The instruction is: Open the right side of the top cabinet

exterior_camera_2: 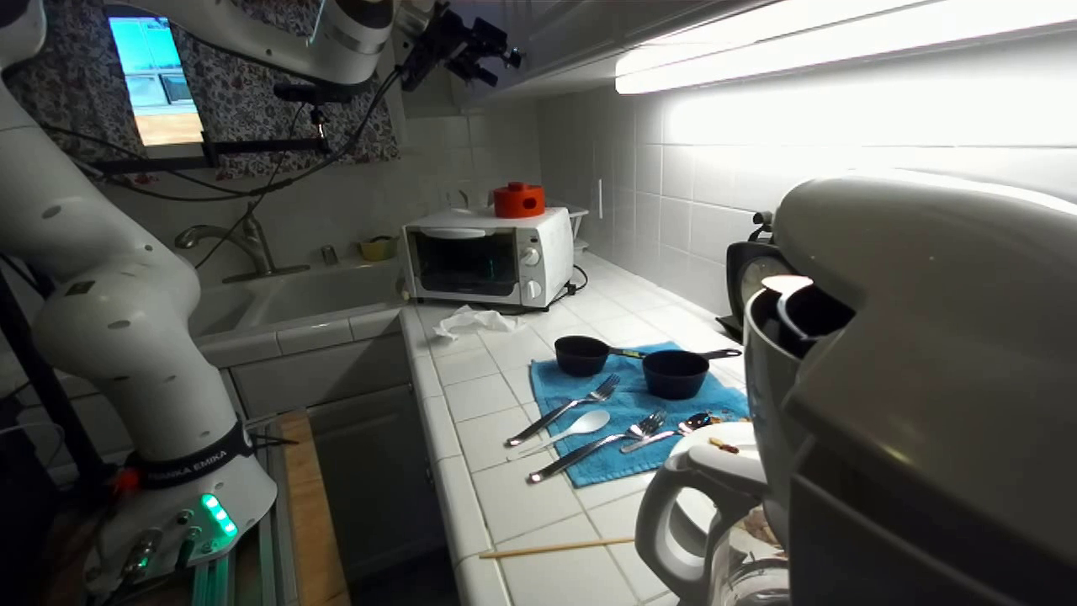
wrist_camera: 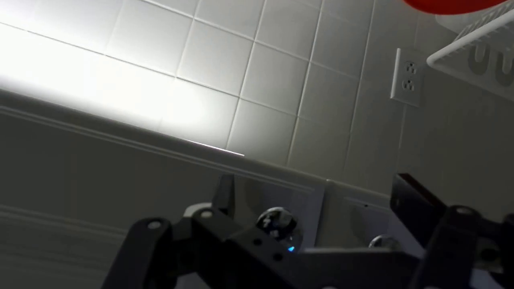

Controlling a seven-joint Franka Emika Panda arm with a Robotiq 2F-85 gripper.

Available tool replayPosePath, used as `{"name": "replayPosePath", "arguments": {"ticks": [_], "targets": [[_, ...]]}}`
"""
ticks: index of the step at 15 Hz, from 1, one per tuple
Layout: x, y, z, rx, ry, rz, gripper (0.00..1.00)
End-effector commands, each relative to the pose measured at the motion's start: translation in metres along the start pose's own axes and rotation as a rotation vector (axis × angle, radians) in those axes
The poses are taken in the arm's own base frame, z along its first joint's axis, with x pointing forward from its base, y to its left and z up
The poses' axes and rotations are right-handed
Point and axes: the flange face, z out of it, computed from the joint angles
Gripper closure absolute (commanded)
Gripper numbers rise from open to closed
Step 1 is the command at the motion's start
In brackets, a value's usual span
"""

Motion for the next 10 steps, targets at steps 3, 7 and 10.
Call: {"name": "replayPosePath", "arguments": {"ticks": [3,7,10], "targets": [[0.004,0.010,0.001,-0.023,0.048,0.016,0.00],[0.005,0.020,0.004,-0.030,0.082,0.048,0.00],[0.005,0.022,0.006,-0.034,0.091,0.056,0.26]]}}
